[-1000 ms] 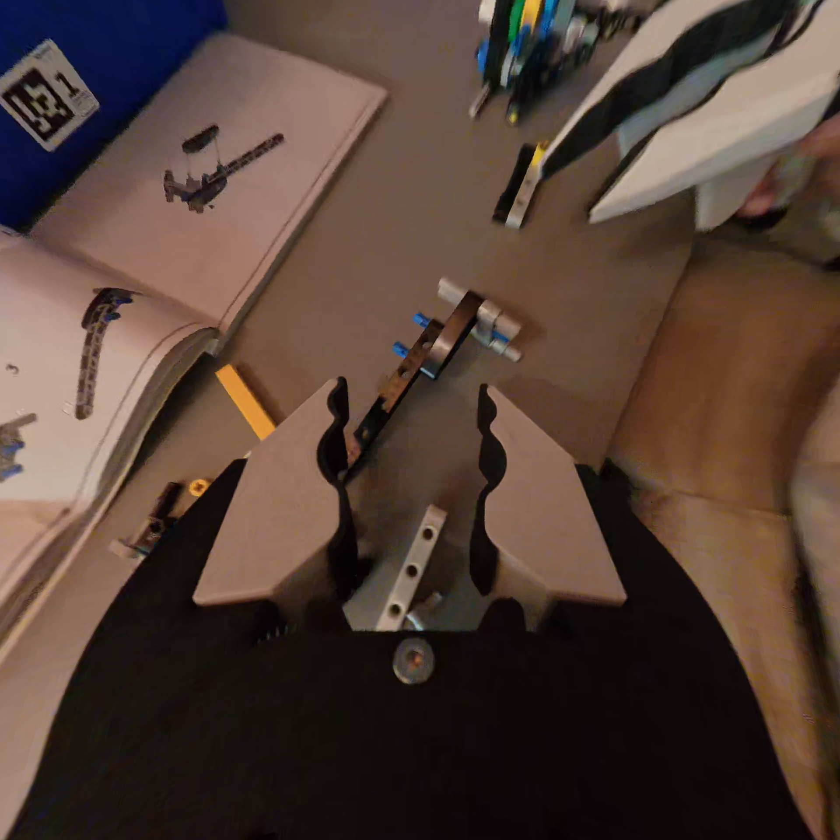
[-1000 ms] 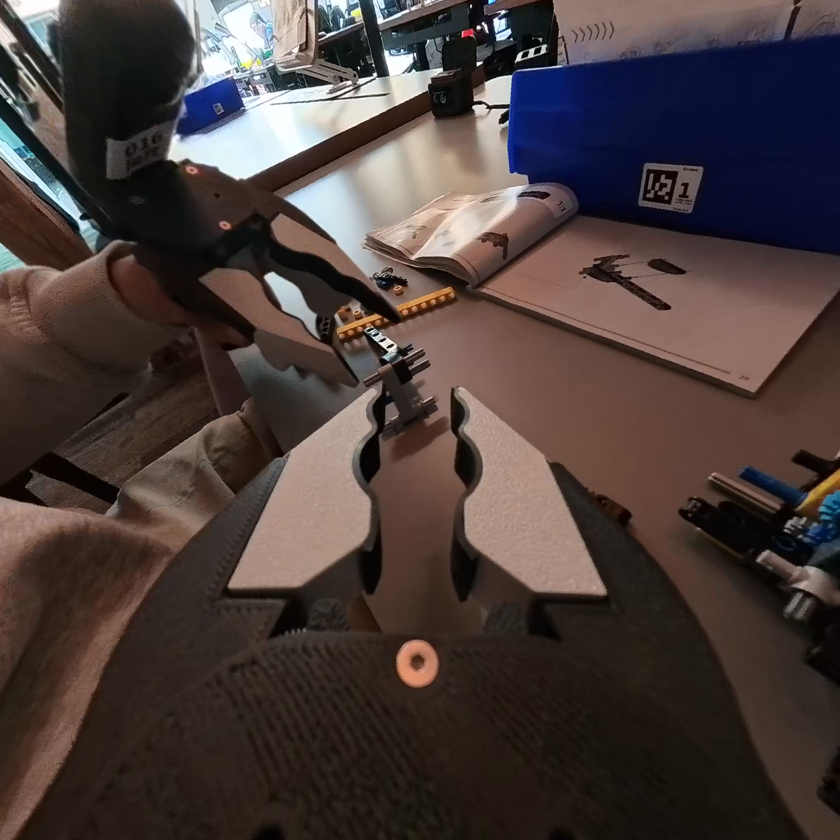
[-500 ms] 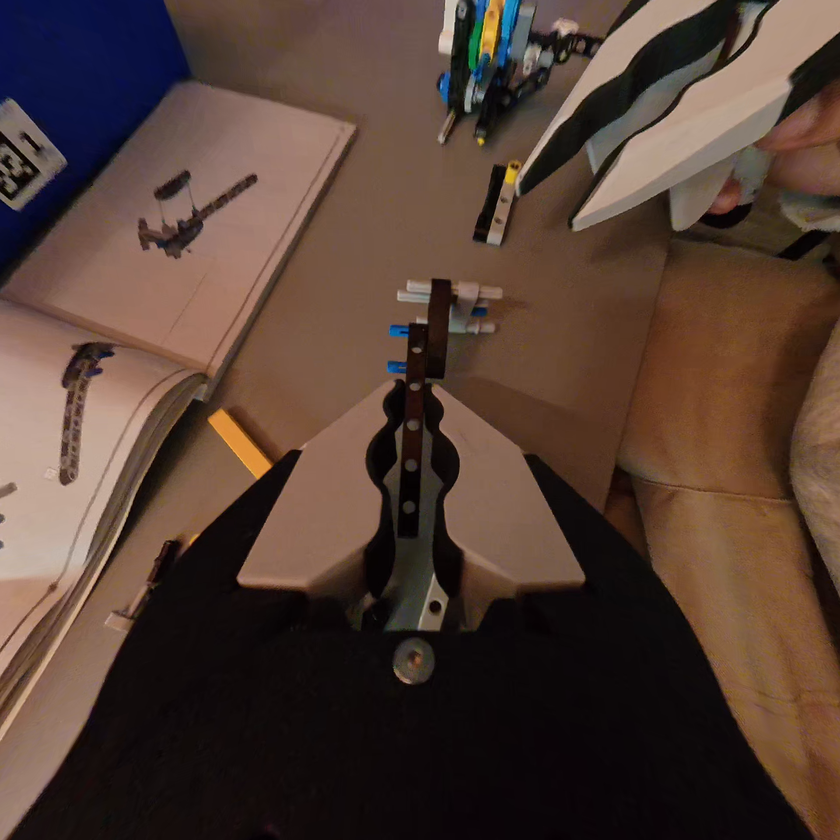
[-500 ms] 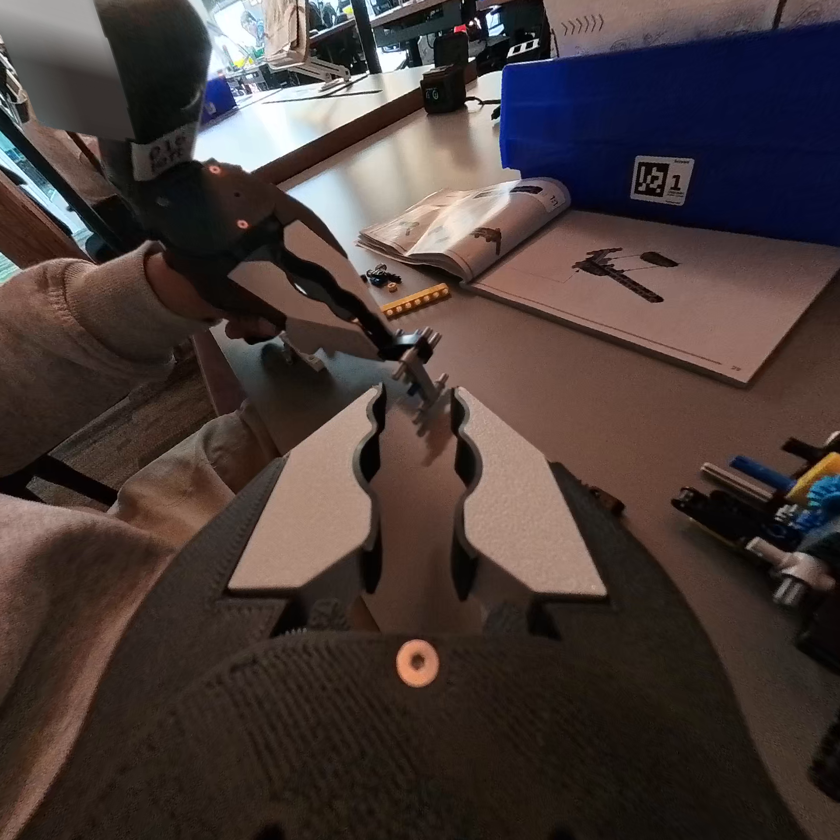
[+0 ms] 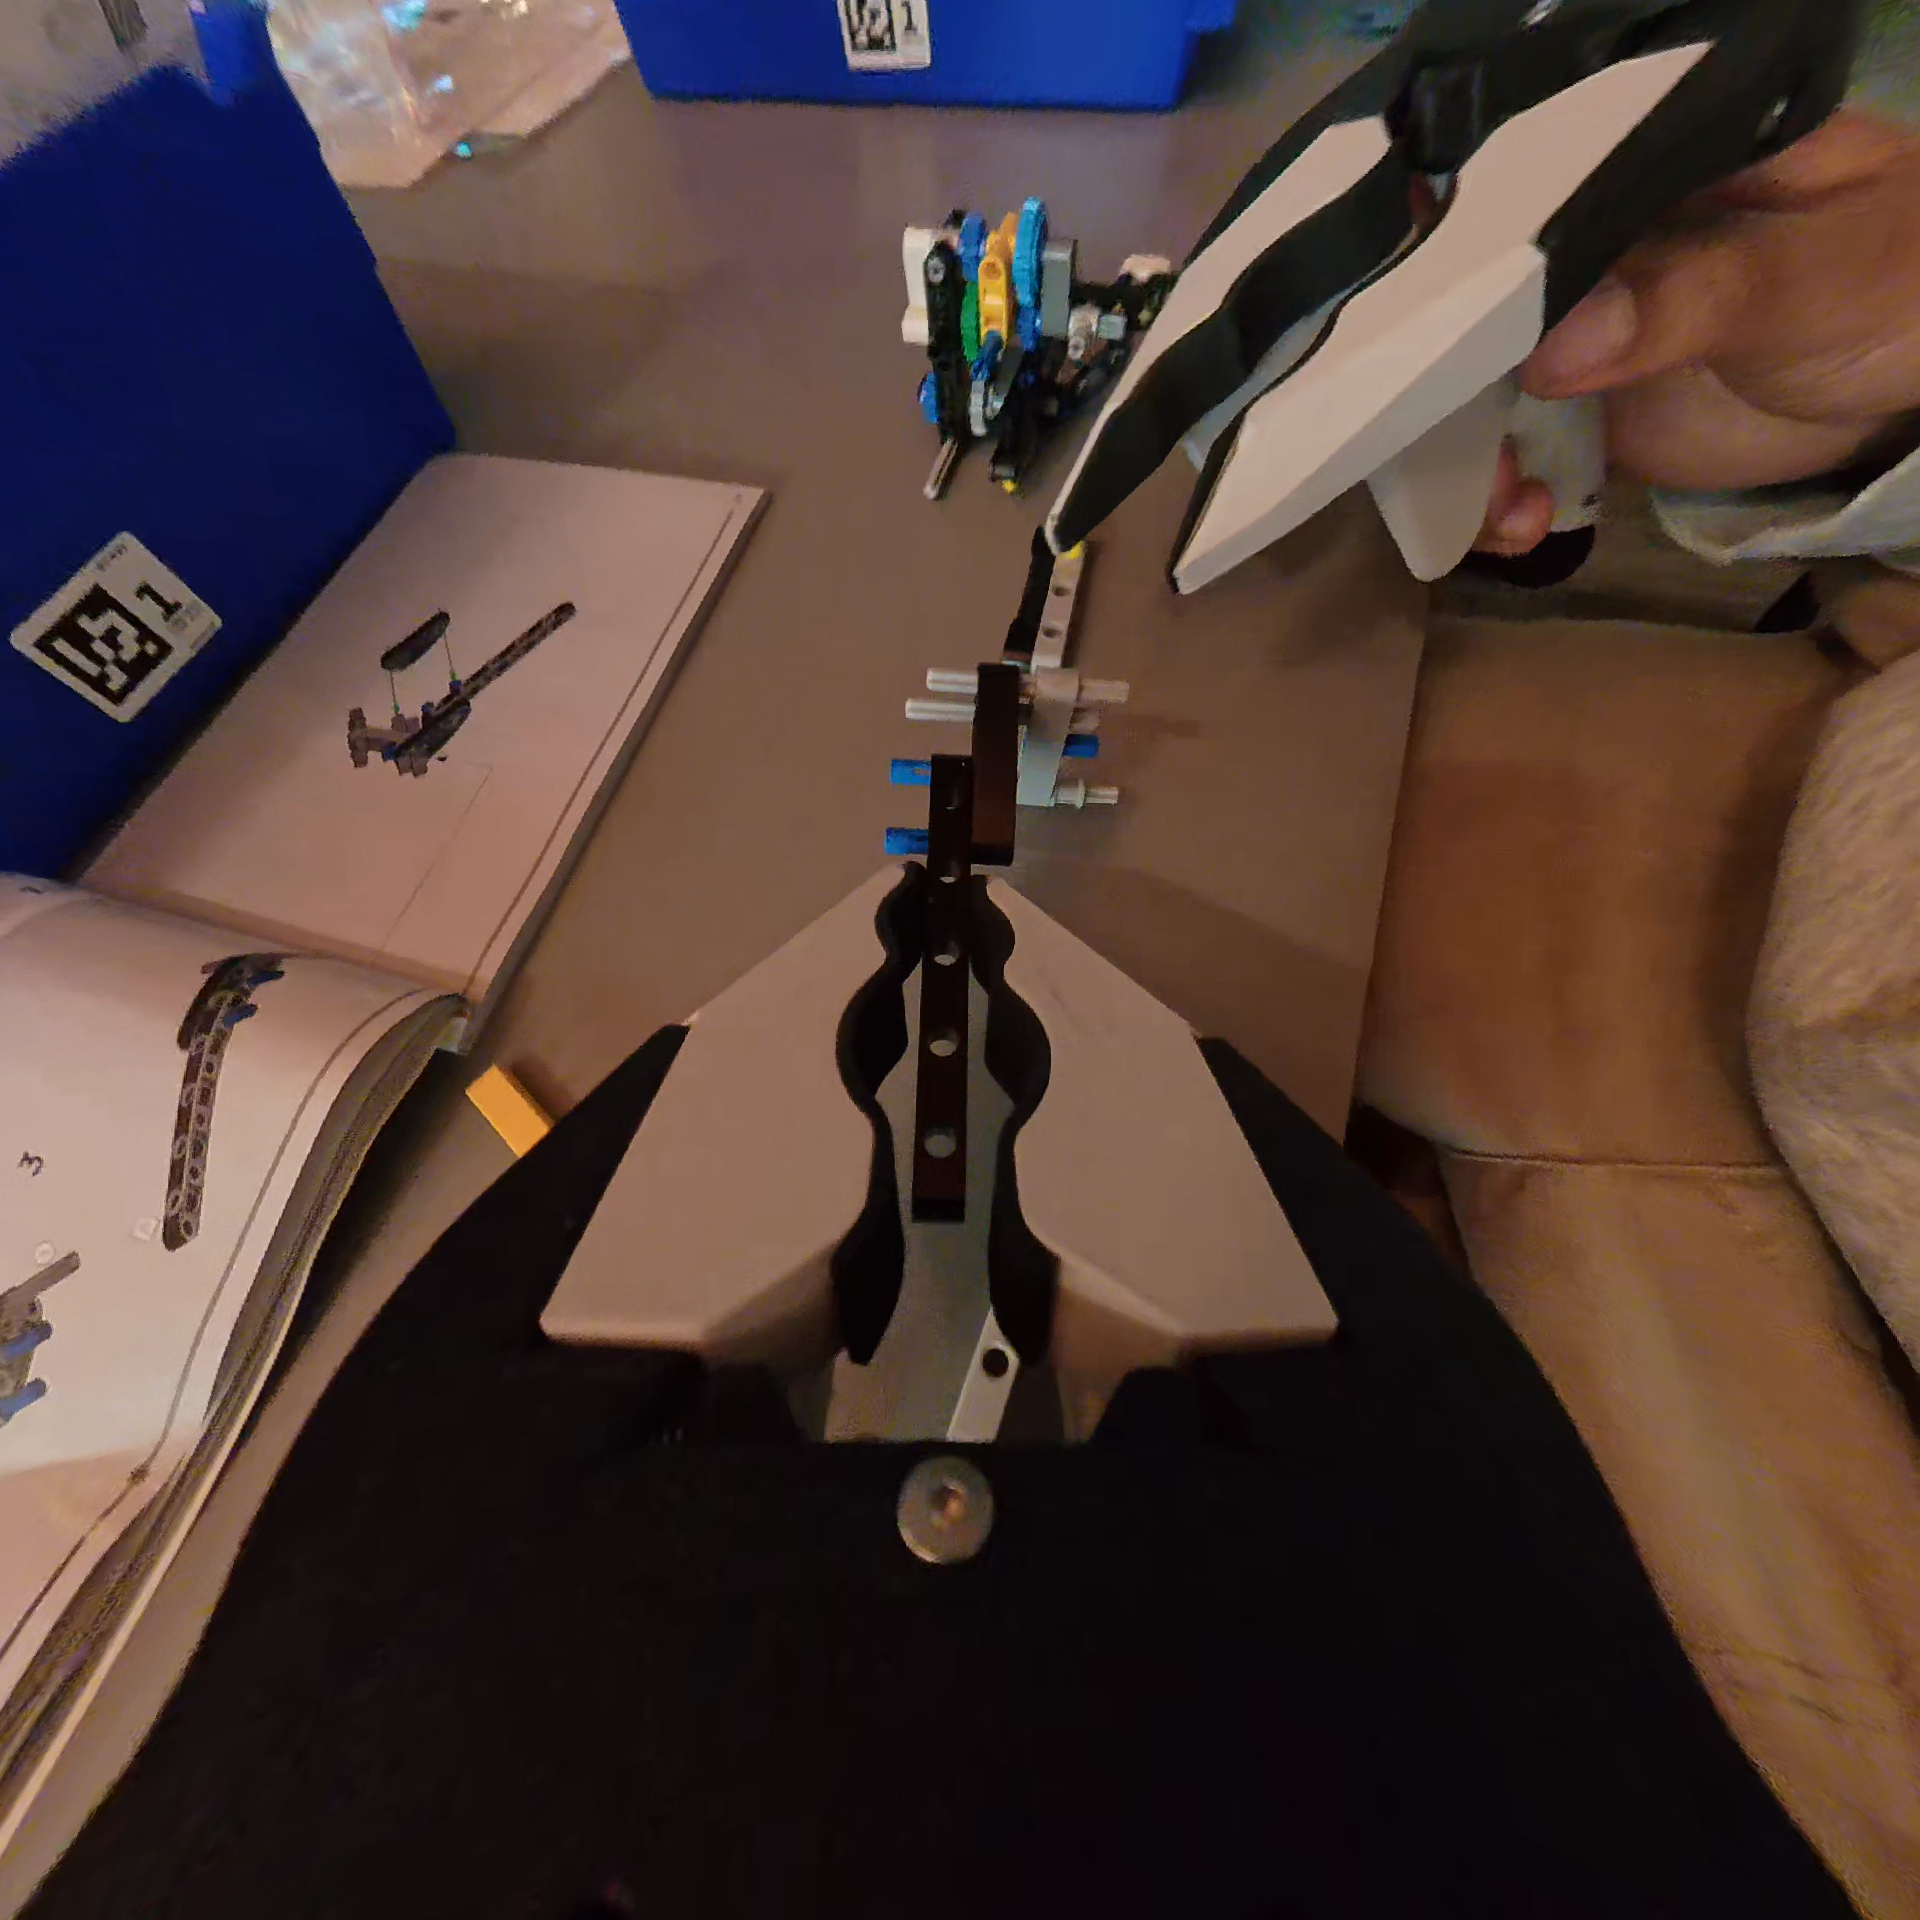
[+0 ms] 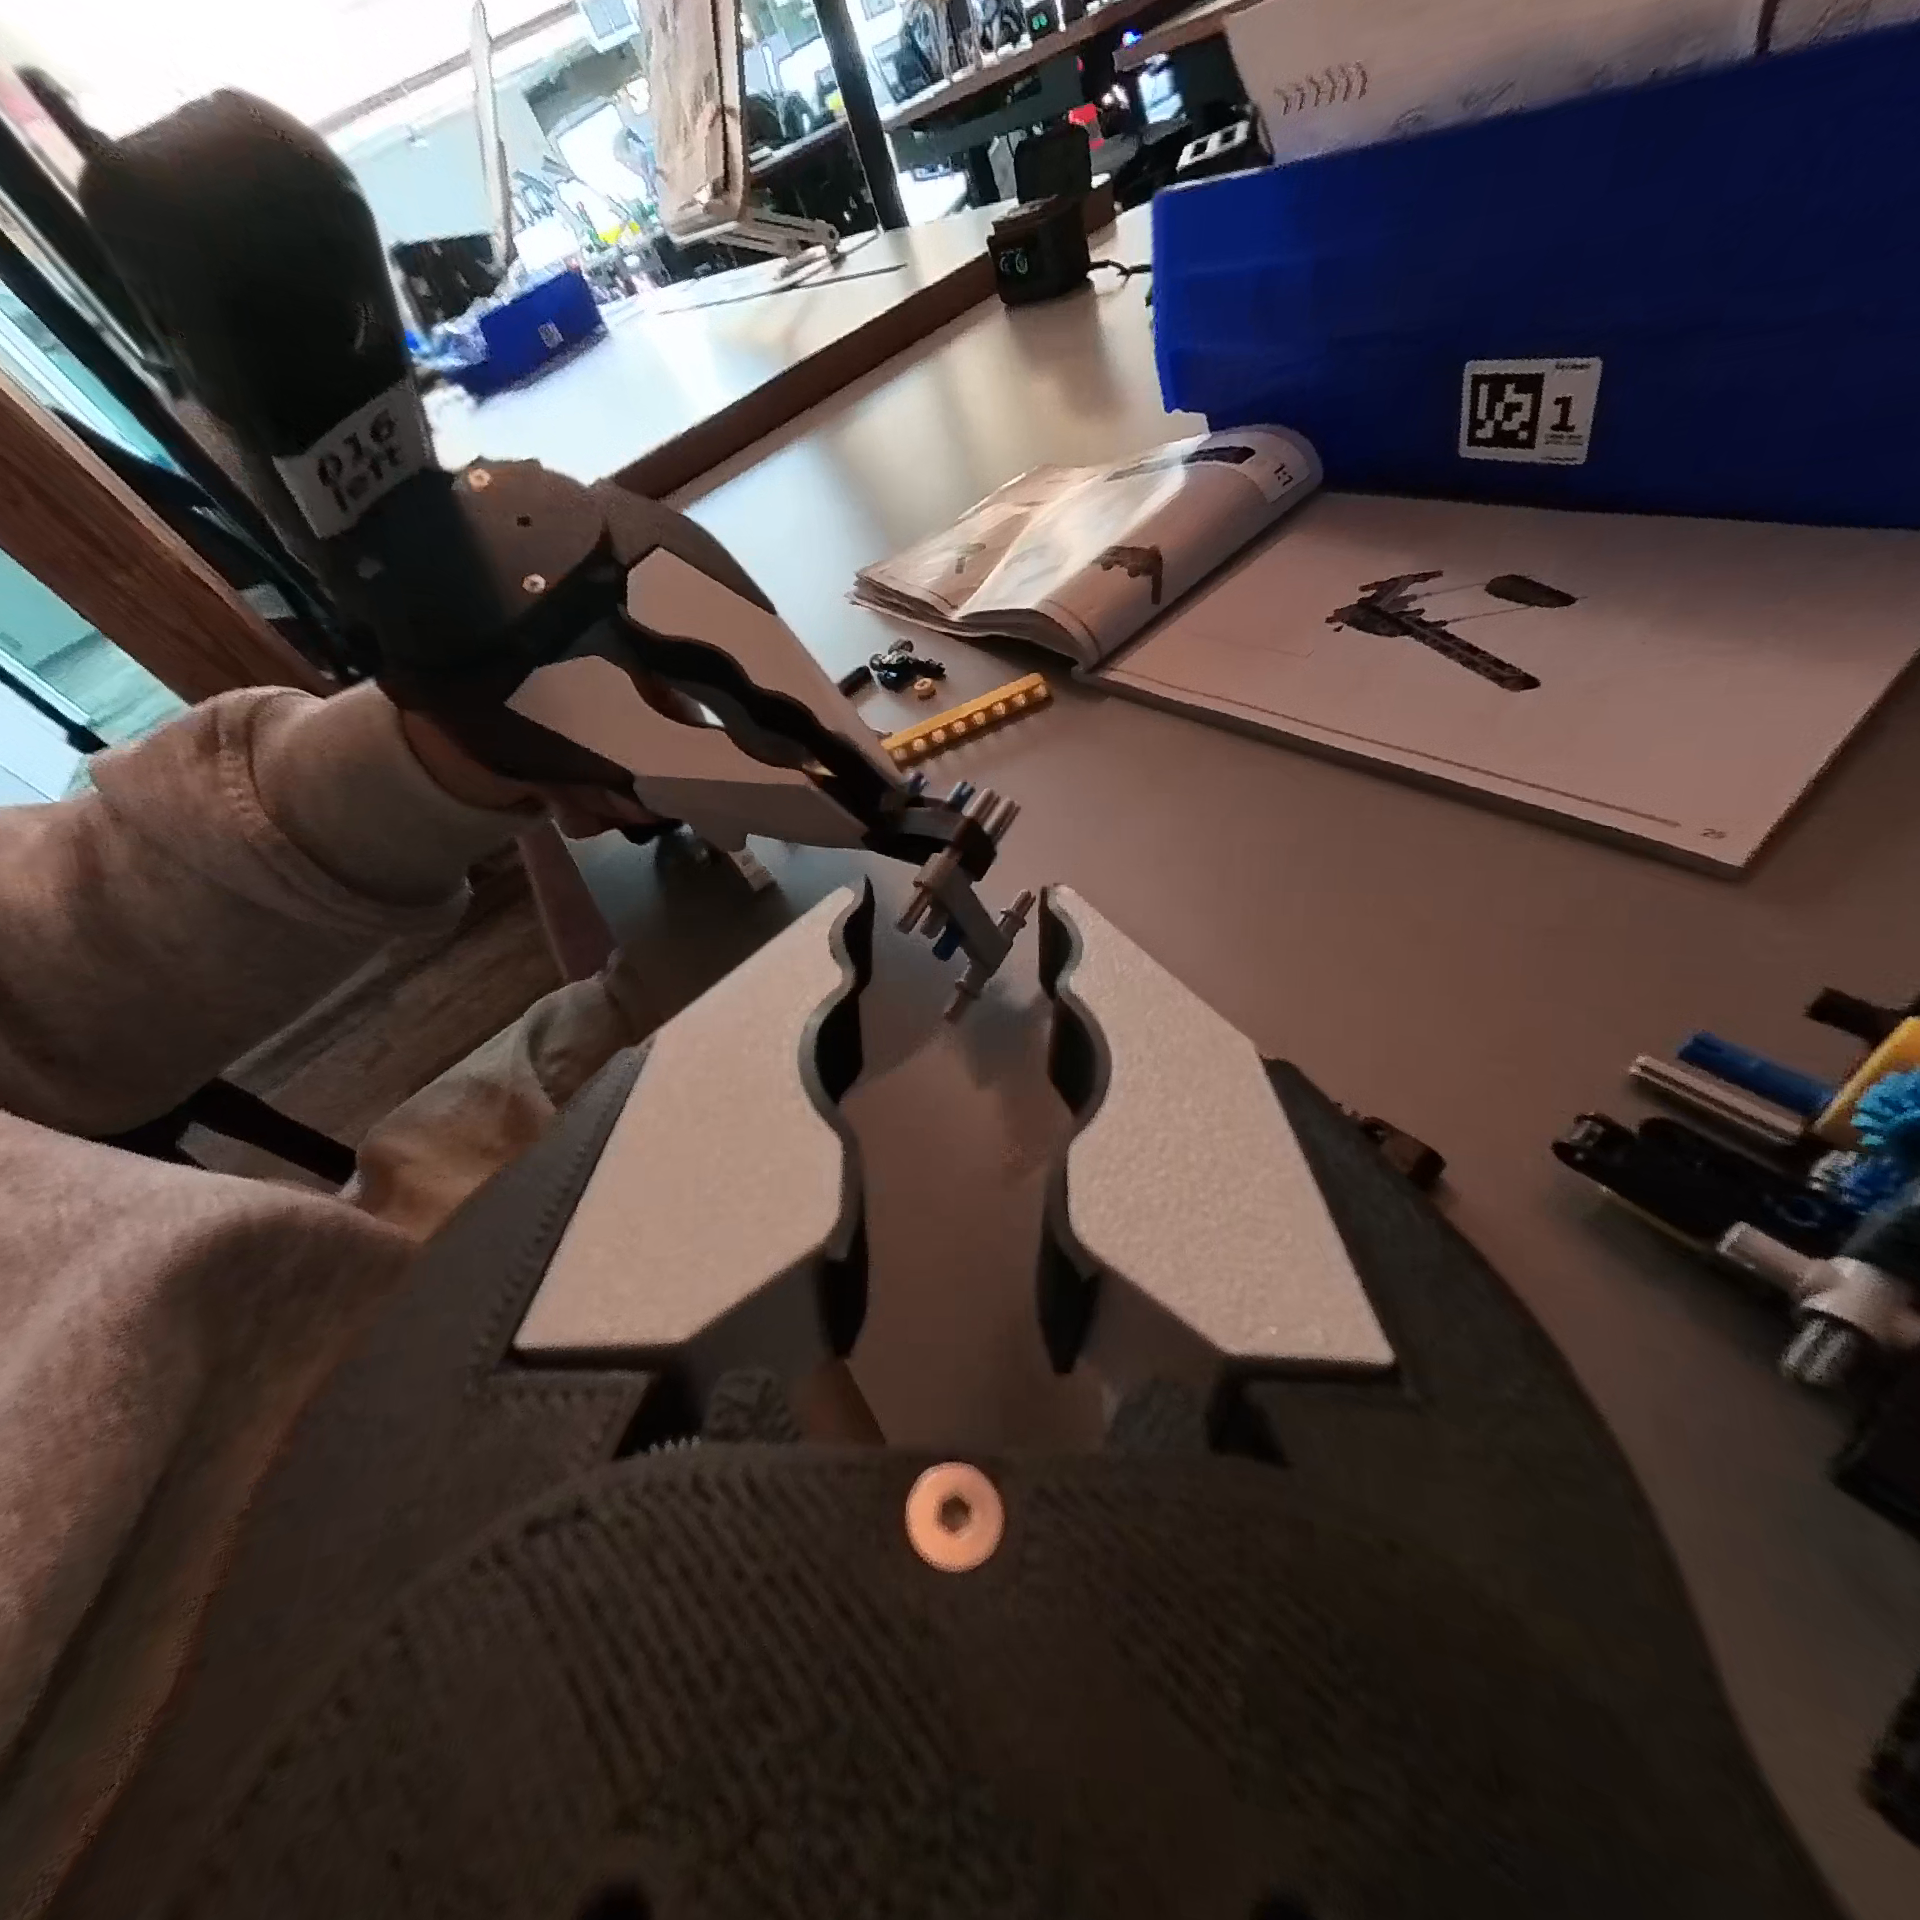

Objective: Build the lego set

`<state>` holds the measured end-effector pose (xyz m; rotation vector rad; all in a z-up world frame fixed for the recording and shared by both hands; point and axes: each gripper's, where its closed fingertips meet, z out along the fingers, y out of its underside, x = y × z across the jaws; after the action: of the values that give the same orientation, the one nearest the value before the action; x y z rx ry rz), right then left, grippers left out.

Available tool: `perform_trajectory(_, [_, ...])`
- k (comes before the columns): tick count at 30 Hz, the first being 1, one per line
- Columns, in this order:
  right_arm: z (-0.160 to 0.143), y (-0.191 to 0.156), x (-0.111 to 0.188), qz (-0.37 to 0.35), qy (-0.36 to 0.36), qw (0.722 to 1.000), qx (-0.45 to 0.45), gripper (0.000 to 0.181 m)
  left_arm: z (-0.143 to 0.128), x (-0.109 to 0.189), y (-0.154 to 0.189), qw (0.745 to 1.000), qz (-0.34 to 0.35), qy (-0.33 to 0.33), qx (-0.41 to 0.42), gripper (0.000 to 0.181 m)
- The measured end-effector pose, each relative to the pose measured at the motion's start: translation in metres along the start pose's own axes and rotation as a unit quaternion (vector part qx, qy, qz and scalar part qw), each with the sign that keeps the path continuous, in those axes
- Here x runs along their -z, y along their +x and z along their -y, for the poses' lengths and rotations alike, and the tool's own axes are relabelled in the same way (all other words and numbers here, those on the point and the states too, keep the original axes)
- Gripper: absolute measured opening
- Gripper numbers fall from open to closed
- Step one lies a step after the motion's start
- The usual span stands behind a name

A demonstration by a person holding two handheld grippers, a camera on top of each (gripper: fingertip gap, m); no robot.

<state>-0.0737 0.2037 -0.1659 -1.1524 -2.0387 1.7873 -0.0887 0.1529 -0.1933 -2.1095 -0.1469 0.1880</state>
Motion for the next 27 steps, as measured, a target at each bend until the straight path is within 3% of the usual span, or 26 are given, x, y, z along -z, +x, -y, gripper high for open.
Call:
perform_trajectory(10, [0.015,-0.018,0.006,0.11,0.046,0.986,-0.116,0.036,0.022,0.007,0.013,0.997,0.003,0.056,-0.047,0.005])
perform_trajectory(27, [0.008,-0.02,0.003,0.129,0.031,0.979,-0.155,0.026,0.025,0.006,0.021,0.997,-0.006,0.063,-0.049,0.005])
